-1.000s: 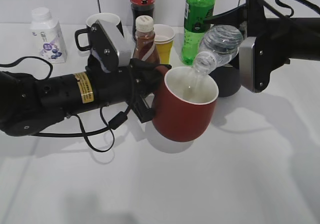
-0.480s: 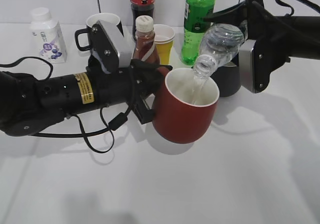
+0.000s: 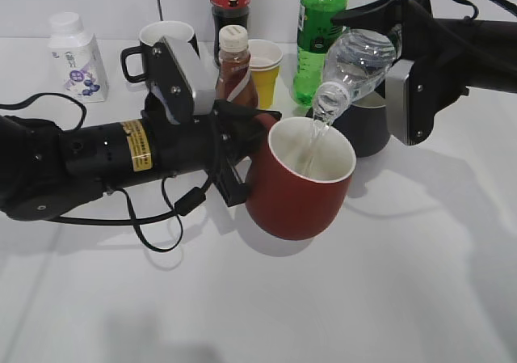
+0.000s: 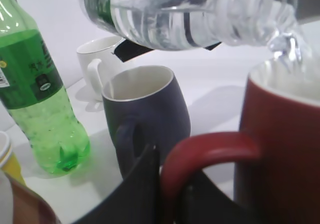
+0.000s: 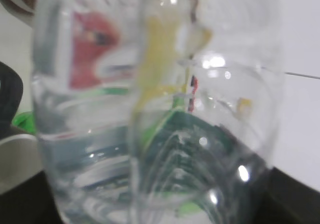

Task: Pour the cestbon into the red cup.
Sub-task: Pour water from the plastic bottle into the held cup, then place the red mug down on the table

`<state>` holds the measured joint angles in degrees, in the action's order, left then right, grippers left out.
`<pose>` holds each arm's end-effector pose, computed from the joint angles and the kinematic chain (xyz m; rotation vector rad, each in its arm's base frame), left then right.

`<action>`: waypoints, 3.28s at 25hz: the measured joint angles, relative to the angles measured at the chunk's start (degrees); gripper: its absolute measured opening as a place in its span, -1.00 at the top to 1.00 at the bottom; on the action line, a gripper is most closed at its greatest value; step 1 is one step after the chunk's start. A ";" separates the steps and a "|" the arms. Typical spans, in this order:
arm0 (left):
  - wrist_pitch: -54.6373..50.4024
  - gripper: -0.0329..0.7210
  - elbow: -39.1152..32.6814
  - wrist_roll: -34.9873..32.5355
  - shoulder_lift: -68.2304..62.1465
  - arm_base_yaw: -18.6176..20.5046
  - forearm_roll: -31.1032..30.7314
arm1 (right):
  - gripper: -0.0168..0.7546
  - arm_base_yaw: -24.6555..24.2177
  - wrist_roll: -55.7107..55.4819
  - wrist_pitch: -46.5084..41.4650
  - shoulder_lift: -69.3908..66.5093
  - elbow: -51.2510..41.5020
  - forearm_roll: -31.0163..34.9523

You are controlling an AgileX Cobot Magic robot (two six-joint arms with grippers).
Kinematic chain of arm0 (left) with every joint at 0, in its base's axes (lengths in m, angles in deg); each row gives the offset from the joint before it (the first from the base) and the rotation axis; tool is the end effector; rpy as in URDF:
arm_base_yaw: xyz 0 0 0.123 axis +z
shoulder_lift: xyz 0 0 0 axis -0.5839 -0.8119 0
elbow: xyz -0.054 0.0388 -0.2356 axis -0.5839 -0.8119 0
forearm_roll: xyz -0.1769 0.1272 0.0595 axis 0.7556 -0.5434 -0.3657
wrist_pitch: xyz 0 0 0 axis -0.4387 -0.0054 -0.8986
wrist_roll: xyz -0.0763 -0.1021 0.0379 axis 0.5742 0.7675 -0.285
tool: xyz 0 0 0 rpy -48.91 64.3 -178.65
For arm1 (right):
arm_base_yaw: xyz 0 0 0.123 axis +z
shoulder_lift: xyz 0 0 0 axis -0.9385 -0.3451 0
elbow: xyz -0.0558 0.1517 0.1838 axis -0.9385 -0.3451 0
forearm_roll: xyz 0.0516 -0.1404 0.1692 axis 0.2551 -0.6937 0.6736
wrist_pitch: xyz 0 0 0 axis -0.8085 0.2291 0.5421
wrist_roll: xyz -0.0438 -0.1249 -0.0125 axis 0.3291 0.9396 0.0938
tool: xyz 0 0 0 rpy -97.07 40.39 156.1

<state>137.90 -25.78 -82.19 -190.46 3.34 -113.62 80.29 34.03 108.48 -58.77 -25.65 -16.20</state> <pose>0.2687 -0.2510 0.1464 1.0835 1.3897 -0.6570 0.3293 0.1517 0.1986 -1.7148 0.5128 -0.4952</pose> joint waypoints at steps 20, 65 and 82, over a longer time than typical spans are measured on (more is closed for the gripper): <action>-0.16 0.81 0.00 0.00 0.00 0.00 -0.11 | -0.27 0.00 5.20 3.65 0.00 0.00 2.60; 3.55 0.81 0.00 -0.20 4.62 5.93 7.53 | -0.27 0.00 -44.04 11.23 0.00 0.06 4.34; 3.62 0.81 -8.07 -0.20 14.44 16.37 15.64 | -0.27 0.00 -83.33 10.27 0.05 0.06 11.51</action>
<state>141.52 -33.85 -82.40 -176.01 19.72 -97.98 80.29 -49.30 118.75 -58.72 -25.60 -4.69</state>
